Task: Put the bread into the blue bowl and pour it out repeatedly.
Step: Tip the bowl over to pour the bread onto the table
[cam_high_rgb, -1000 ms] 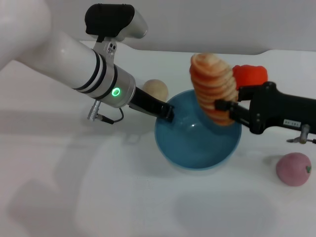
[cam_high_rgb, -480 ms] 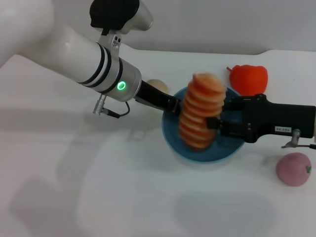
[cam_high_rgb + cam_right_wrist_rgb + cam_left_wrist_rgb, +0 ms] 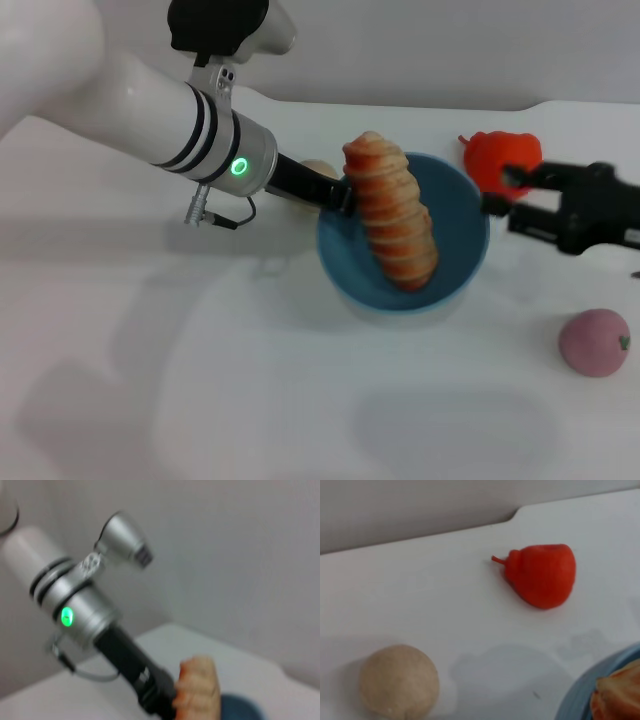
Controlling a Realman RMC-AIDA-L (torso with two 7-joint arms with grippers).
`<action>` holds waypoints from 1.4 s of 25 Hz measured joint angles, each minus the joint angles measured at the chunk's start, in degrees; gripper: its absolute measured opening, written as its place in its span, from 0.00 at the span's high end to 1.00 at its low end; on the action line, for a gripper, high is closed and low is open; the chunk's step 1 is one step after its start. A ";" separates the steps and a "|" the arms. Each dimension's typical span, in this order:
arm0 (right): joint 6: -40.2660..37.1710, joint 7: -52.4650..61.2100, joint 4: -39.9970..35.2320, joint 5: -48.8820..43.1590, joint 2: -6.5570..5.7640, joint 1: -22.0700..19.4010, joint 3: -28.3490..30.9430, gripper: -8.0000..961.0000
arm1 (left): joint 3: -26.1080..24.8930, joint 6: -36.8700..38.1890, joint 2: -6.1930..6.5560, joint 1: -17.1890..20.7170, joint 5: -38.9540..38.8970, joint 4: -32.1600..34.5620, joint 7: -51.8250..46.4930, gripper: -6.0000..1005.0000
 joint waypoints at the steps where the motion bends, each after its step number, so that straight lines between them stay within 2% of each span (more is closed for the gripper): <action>1: -0.62 -0.05 -0.08 0.92 0.00 -0.41 1.07 0.47 | -0.07 -0.64 0.00 -0.02 0.15 -0.33 0.16 0.97; 7: -6.10 -2.95 0.33 4.90 -0.09 -2.32 8.55 0.47 | -0.09 -3.92 0.01 -1.16 0.64 -3.67 0.67 0.97; 13: -7.13 -3.76 1.51 8.98 -0.11 -4.71 15.50 0.48 | 0.21 -8.28 -0.28 -1.33 0.63 -4.43 2.35 0.97; 14: -7.15 -4.30 2.66 9.07 -0.18 -5.36 18.10 0.48 | 2.56 -11.70 -0.48 -1.13 0.35 -4.15 3.07 0.97; 16: -7.16 -4.48 3.29 9.07 -0.23 -5.82 19.52 0.48 | 4.02 -13.47 -0.52 -1.11 0.19 -4.02 3.14 0.97; 21: -7.16 -4.67 5.81 8.85 -0.34 -7.75 23.84 0.49 | 14.15 -25.34 -0.60 -1.46 0.08 -3.84 2.98 0.97; 27: -7.38 -4.69 7.39 8.52 -0.31 -10.12 26.79 0.49 | 26.16 -43.34 -0.71 -1.25 0.36 -5.03 2.93 0.98; 35: -7.92 -4.69 8.09 8.22 -0.26 -11.16 28.82 0.50 | 38.16 -72.69 -1.14 -1.60 0.15 -15.49 3.47 0.98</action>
